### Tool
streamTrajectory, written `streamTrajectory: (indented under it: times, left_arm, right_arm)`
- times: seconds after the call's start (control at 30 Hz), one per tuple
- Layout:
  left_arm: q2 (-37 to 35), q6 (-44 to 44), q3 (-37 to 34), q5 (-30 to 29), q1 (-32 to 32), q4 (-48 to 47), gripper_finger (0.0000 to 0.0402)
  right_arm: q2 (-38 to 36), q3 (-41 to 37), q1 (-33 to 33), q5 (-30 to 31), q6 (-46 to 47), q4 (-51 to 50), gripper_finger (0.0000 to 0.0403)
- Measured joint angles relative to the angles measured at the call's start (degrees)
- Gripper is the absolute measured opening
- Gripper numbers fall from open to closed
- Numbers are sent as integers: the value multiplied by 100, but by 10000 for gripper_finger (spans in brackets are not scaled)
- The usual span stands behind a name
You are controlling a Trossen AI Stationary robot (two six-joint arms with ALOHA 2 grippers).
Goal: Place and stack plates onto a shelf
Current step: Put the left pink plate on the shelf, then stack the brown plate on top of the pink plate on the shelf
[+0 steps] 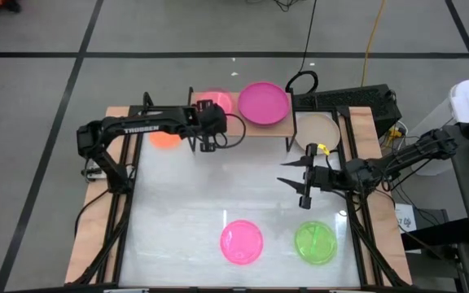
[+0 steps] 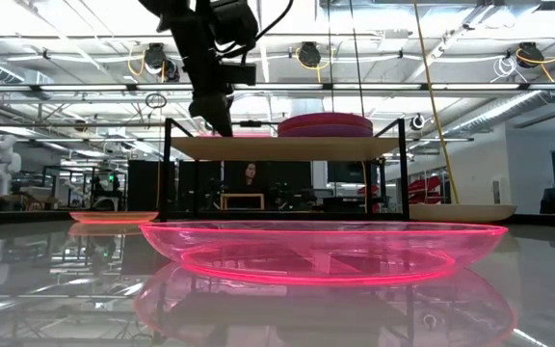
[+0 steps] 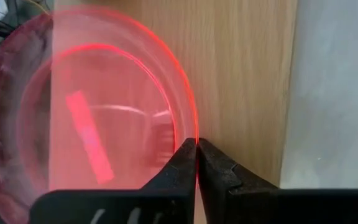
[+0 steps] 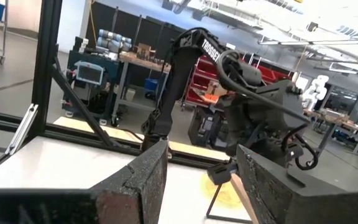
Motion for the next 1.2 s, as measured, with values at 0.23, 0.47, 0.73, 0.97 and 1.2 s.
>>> streamTrajectory:
  times: [0.23, 0.47, 0.73, 0.97, 1.2]
  left_arm:
    - [-43, -157, -7, 96, -13, -30, 73]
    - [-80, -243, -9, 80, -30, -84, 107]
    - [-532, -307, -33, 209, -210, -300, 136]
    - [-1658, -595, -31, 293, -546, -58, 145]
    - [-2929, -926, -33, 344, -826, 768, 145]
  right_arm:
    - [0, 0, 0, 0, 11, -38, 173]
    - [0, 0, 0, 0, -11, -27, 173]
    - [-20, 0, 2, 161, -45, -52, 173]
    - [-42, 0, -9, 1870, -246, -123, 173]
    - [-83, 362, -110, 3180, -51, -1516, 173]
